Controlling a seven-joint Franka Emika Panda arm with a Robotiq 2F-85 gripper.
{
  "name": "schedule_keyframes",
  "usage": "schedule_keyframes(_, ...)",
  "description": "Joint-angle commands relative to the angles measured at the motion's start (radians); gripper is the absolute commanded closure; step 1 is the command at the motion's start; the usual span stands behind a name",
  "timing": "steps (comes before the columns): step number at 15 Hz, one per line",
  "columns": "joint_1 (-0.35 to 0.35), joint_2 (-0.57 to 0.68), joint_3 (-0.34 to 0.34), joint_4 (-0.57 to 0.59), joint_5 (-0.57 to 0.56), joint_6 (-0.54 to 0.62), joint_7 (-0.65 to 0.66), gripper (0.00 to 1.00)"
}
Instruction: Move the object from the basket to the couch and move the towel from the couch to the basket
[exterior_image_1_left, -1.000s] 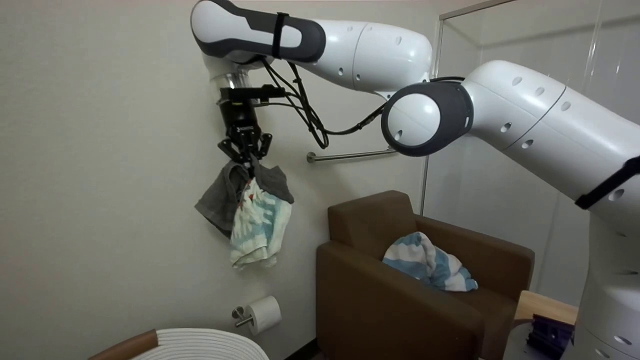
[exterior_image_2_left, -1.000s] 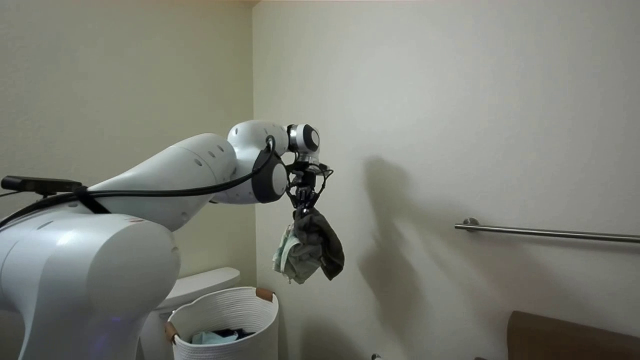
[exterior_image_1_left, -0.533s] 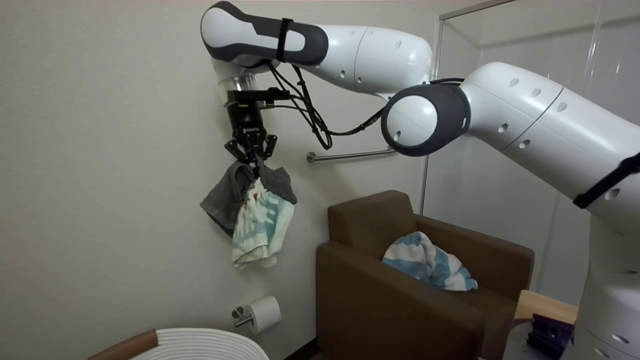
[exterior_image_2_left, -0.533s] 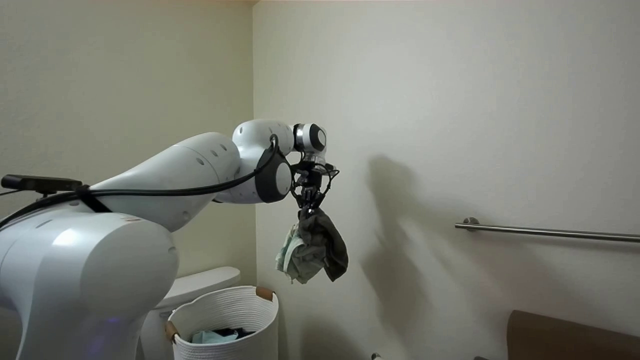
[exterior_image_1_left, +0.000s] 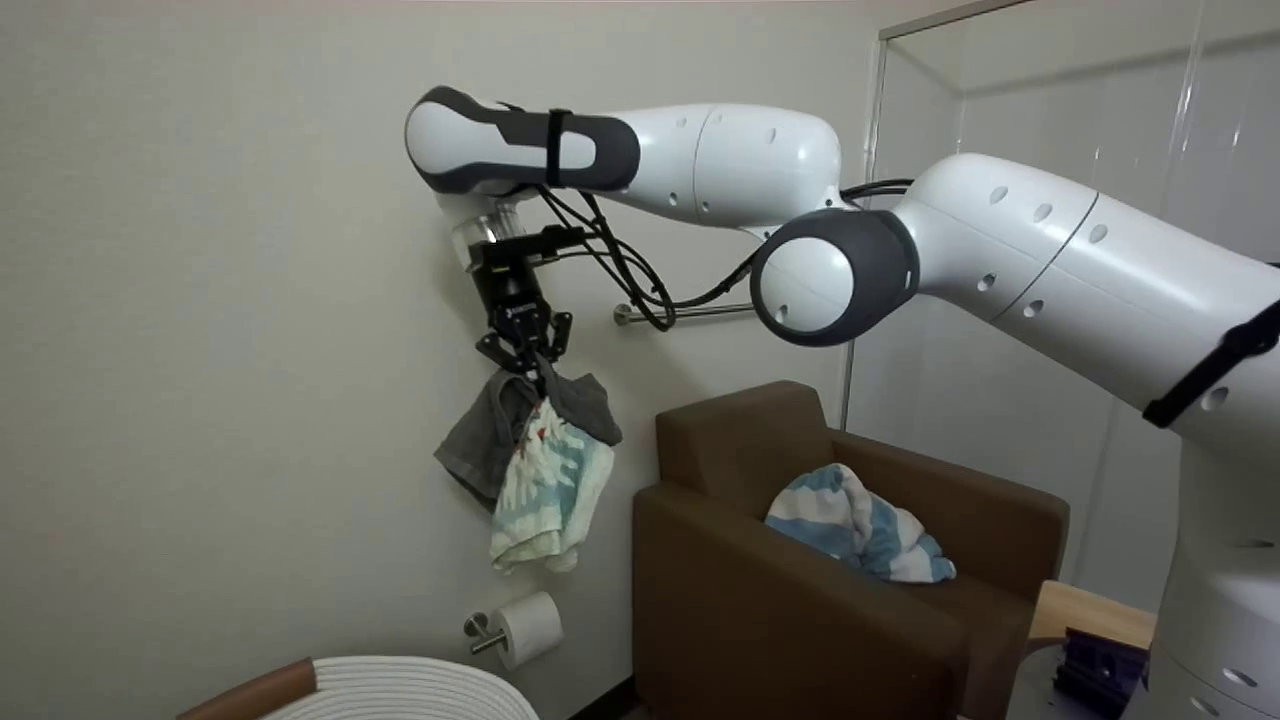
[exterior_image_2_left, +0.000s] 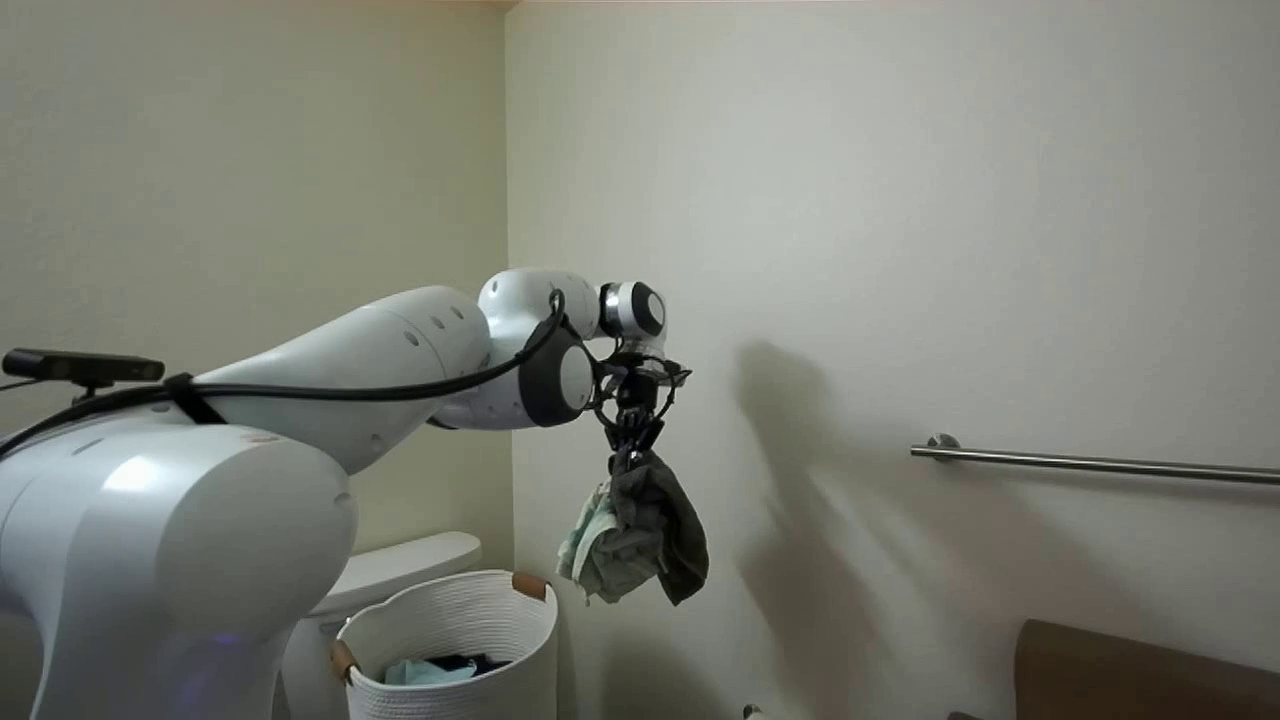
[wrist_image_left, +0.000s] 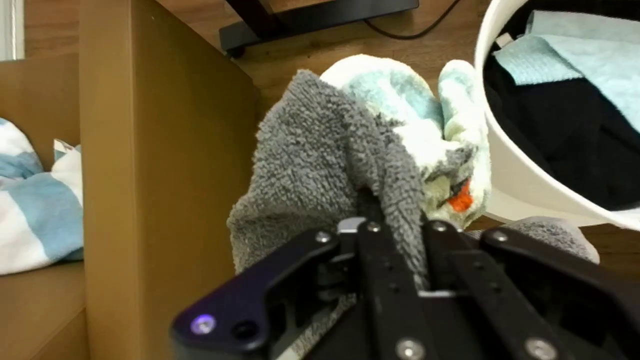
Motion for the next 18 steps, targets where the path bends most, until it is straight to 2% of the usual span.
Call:
schedule_keyframes(1,-0.090,-0.006,-0.020,0.004,0.004,-0.075,0.007,0.93)
schedule_keyframes(3,-0.150,0.016,-0.029,0.032,0.012,-0.116,-0.005,0.93)
schedule_keyframes(11,-0.407,0.021,-0.050,0.010,0.015,-0.224,-0.057,0.93)
schedule_keyframes(13,-0.474,0.007,-0.059,-0.025,0.027,-0.208,-0.041,0.93)
schedule_keyframes(18,-0.633,0.025,-0.119,0.008,0.010,-0.150,0.017,0.93)
